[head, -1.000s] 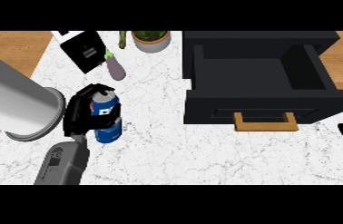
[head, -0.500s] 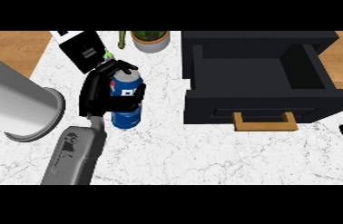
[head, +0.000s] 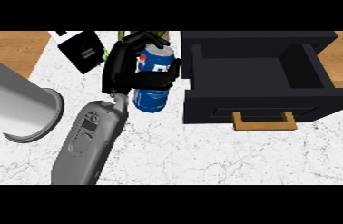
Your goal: Pick up the can, place it into the drawer and close the drawer
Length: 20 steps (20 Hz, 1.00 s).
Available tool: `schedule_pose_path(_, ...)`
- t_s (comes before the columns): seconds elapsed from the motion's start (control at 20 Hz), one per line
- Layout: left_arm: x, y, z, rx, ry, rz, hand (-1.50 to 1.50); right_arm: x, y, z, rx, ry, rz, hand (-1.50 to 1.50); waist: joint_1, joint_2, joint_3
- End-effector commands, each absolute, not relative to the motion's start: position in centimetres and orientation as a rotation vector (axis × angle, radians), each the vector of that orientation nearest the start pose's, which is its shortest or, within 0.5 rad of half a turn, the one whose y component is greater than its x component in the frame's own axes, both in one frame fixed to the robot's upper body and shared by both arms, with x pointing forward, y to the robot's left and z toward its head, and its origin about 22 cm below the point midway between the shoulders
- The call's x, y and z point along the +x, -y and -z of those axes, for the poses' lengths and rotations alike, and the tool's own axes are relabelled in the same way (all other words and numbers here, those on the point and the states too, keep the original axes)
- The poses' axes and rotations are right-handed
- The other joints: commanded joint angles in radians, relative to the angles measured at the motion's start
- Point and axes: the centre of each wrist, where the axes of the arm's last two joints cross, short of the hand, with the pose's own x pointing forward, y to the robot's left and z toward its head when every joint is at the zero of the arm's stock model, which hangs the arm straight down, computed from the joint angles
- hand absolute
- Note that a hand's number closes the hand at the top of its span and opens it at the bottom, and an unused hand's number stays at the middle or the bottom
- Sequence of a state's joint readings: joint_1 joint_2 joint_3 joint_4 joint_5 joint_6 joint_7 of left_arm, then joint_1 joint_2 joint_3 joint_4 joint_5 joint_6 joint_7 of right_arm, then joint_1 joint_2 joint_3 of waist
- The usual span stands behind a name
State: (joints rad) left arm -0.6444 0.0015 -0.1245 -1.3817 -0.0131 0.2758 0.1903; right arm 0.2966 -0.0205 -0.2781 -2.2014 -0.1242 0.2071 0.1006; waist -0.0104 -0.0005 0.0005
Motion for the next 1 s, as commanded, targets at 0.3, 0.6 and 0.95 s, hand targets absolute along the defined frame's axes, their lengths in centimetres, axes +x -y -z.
schedule_pose_path(0.3,36.9,-4.1,-18.1,-0.034,1.819,0.168,1.5,13.5,30.7,-9.4,-0.185,1.831,0.021,-1.5,-0.016,0.002,0.0)
schedule_pose_path(0.6,39.5,-2.7,-22.5,-0.041,1.81,0.177,1.5,14.7,30.4,-9.2,-0.196,1.819,0.028,-1.5,-0.011,0.004,0.0)
schedule_pose_path(0.95,39.8,1.0,-23.8,-0.008,1.783,0.187,1.5,14.5,30.2,-10.5,-0.17,1.836,0.011,-1.5,-0.031,0.006,0.0)
